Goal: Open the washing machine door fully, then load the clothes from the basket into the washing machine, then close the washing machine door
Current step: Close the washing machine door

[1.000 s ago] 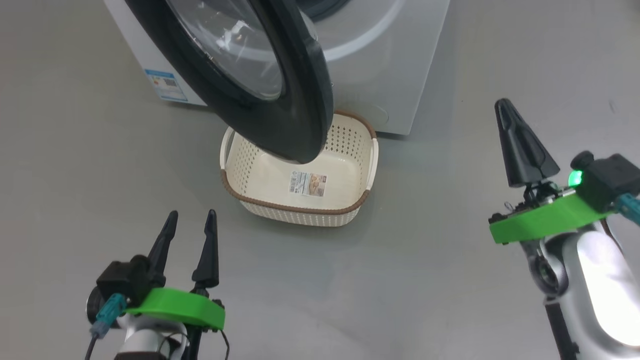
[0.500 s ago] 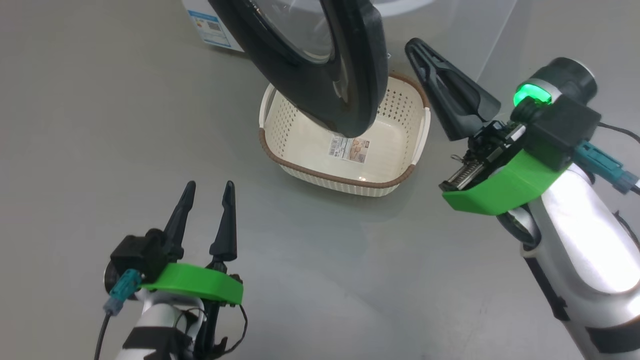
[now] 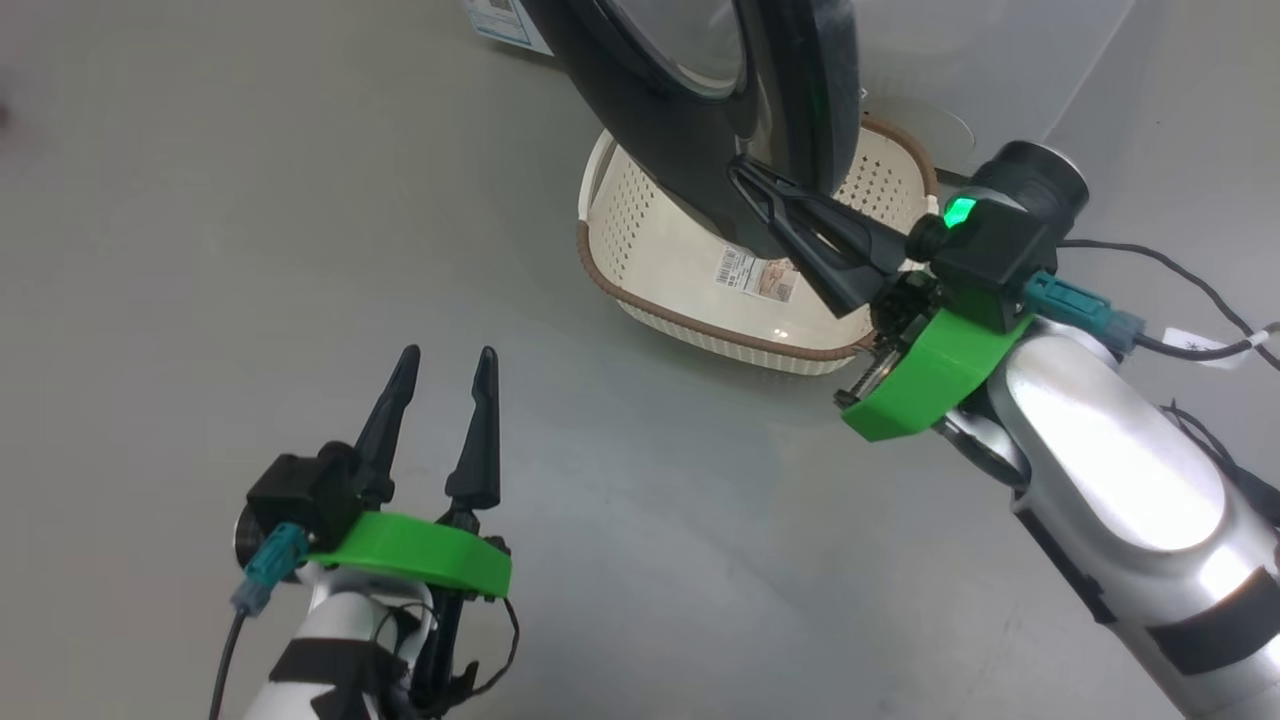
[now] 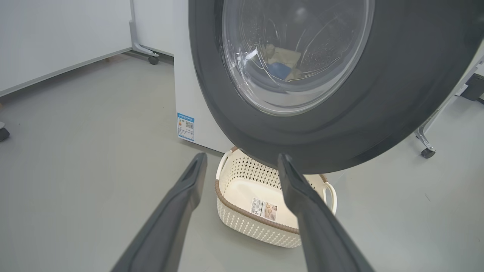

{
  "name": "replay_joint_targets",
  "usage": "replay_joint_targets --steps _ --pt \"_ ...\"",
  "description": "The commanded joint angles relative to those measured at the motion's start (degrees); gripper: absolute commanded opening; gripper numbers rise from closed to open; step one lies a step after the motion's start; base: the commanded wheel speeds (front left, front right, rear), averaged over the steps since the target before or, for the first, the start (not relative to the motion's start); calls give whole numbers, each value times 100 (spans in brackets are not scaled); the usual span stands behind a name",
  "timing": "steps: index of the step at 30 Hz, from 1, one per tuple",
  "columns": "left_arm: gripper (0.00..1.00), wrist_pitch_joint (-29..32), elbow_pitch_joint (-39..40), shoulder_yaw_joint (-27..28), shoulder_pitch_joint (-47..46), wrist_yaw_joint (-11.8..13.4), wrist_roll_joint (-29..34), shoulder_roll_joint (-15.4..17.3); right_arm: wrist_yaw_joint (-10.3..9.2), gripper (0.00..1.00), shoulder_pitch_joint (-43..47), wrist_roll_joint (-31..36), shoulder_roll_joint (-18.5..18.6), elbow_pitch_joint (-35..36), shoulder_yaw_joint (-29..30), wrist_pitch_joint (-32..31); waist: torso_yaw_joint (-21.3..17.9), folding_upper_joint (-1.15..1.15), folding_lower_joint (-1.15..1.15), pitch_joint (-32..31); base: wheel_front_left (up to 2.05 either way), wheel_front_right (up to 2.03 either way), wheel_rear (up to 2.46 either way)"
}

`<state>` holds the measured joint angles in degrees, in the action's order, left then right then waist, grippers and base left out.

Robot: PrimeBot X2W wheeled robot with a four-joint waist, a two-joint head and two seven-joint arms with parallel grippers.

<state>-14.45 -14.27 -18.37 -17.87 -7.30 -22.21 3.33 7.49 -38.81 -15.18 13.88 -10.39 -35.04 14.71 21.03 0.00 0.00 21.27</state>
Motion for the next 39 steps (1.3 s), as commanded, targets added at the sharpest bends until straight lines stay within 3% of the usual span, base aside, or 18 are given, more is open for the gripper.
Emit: replay_joint_targets --steps 1,19,39 --pt "100 -55 151 179 -136 -19 -4 75 0 0 -129 -42 -54 151 -36 29 25 0 0 17 0 0 0" --pt "100 -55 171 123 -243 -19 -45 -19 0 0 -440 227 72 -438 336 29 188 0 0 341 0 0 0" --pt "100 -55 298 -83 -647 -19 -337 -45 0 0 -1302 963 509 -881 1620 29 405 0 0 1099 0 0 0"
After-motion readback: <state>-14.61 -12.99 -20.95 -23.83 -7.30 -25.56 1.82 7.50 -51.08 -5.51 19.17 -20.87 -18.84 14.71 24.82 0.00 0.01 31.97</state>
